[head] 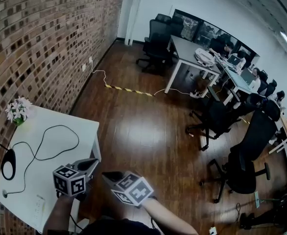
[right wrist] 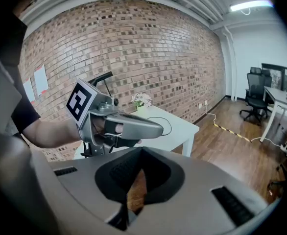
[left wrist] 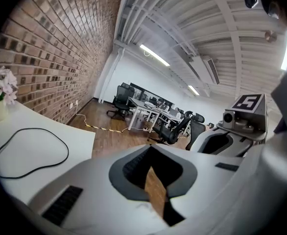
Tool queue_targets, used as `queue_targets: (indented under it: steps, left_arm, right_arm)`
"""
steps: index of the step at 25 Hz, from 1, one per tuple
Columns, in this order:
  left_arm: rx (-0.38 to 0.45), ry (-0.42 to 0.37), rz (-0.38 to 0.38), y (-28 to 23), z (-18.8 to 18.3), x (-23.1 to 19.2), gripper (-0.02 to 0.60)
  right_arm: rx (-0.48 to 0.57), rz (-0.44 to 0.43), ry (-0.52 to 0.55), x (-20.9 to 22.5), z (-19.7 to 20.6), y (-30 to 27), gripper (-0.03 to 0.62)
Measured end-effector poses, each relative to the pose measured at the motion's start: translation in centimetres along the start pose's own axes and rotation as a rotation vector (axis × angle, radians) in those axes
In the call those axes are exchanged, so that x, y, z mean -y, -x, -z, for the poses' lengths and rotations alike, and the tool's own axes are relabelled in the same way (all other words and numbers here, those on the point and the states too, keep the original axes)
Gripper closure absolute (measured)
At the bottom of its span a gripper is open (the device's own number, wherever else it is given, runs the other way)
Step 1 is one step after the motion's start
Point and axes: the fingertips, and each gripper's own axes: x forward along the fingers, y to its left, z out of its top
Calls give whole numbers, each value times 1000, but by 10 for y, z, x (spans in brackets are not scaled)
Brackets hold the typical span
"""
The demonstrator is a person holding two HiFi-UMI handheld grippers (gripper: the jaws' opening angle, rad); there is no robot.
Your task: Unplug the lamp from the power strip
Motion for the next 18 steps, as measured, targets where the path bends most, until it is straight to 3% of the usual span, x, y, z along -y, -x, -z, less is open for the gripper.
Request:
queue_targets:
  steps: [8,18]
  left_arm:
    - [29,17,-18,5,-11,-27,581]
    - [5,55,-124,-13,-6,-36,581]
  right_arm:
    - [-35,19,6,8,-15,-20,594]
    - [45,-10,-46,47,-22,-25,594]
